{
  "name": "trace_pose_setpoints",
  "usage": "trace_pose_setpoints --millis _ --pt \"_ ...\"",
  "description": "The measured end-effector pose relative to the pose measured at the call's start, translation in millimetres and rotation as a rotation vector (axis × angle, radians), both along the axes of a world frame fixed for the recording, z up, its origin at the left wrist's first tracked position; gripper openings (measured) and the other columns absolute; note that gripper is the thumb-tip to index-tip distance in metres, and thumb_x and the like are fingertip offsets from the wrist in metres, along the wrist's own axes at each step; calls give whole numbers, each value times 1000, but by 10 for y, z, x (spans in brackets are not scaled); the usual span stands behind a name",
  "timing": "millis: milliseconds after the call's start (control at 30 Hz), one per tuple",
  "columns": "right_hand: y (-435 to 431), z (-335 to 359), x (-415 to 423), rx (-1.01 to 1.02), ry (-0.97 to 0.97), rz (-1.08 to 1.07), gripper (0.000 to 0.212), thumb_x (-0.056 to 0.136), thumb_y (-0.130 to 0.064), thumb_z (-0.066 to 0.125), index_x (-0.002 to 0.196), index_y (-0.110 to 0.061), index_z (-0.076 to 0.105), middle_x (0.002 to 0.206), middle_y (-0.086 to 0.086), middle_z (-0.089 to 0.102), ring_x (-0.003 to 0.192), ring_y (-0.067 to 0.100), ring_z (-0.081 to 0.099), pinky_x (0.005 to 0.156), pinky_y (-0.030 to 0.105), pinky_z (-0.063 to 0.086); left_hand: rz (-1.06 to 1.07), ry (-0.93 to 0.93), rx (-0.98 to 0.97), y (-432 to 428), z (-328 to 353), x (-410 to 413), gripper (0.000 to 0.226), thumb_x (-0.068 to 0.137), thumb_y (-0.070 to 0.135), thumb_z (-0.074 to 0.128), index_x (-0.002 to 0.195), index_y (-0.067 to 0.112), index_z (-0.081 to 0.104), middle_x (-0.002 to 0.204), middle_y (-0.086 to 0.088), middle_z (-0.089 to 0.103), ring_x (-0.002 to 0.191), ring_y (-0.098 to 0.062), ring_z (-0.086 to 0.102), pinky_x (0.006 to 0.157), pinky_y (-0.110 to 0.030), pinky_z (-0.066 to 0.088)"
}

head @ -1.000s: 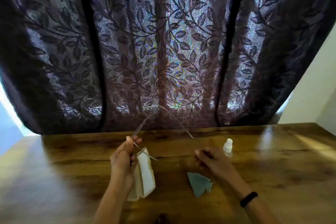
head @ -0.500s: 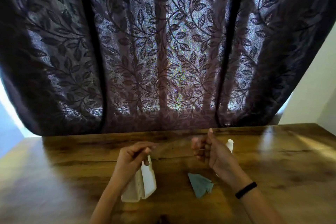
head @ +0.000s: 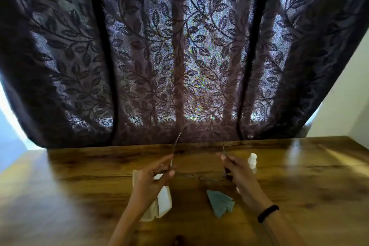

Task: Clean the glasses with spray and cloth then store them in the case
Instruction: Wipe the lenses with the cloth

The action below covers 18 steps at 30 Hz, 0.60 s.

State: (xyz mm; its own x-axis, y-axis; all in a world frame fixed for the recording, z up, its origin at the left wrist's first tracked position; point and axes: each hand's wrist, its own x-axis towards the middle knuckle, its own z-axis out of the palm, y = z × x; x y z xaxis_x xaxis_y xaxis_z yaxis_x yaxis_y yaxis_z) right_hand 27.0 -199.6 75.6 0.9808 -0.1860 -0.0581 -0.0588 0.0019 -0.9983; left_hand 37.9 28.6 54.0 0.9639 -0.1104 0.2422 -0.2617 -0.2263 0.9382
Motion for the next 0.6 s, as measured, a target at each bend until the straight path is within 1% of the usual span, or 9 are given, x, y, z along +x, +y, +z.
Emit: trace_pose_setpoints --millis 67,100,167,200,267,333,400,500,600 --pt "-12 -21 6 -112 -37 -22 24 92 -19 51 108 -5 63 108 30 59 102 36 58 71 37 52 -11 32 -19 -9 -14 -7 49 80 8 66 116 35 49 83 21 73 90 2 66 65 -17 55" --pt "-12 -28 9 -139 -67 -20 25 91 -17 52 111 -4 61 94 26 63 89 34 62 70 34 53 8 48 -26 -14 -26 -5 46 80 10 66 116 33 50 81 20 73 89 -1 67 63 -16 55" --pt "13 -22 10 -157 -135 -34 24 88 -12 56 112 -6 58 70 7 57 62 18 55 55 19 49 92 74 -20 -27 -60 6 37 80 11 67 114 20 58 79 13 73 85 -9 69 60 -16 54" --pt "27 -25 17 -168 -165 -57 22 86 -11 60 108 -8 57 70 3 56 59 15 52 54 19 49 134 82 -11 -32 -78 12 34 80 11 67 113 13 61 81 11 72 81 -10 69 59 -15 54" --pt "53 -32 34 -204 -207 -108 18 82 -12 65 97 -10 56 76 2 60 64 16 55 62 29 50 185 97 -18 -36 -119 18 32 79 10 68 110 6 64 86 3 72 76 -7 69 59 -14 54" --pt "64 -35 48 -285 -258 -116 12 80 -12 68 81 -14 56 74 0 60 68 13 56 63 20 48 229 97 -38 -29 -138 20 31 77 8 70 107 5 66 93 -6 73 78 -7 68 61 -12 53" --pt "68 -42 64 -368 -324 -82 23 78 -9 69 68 -20 51 67 -6 57 65 5 54 59 10 43 286 76 7 -19 -140 20 31 75 11 71 106 7 67 100 -6 72 84 -6 65 63 -8 50" --pt "70 -65 64 -480 -381 -41 27 78 -9 69 66 -20 48 64 -5 56 62 9 53 59 13 42 312 28 74 -35 -128 14 29 75 12 72 103 7 68 101 -8 71 82 -1 62 62 -1 45" --pt "80 -119 54 -576 -405 -17 23 79 -12 68 69 -15 48 65 -2 56 60 14 52 57 25 44 324 -40 121 -68 -101 -12 27 74 9 72 101 4 69 98 -10 72 84 -6 63 64 0 45"
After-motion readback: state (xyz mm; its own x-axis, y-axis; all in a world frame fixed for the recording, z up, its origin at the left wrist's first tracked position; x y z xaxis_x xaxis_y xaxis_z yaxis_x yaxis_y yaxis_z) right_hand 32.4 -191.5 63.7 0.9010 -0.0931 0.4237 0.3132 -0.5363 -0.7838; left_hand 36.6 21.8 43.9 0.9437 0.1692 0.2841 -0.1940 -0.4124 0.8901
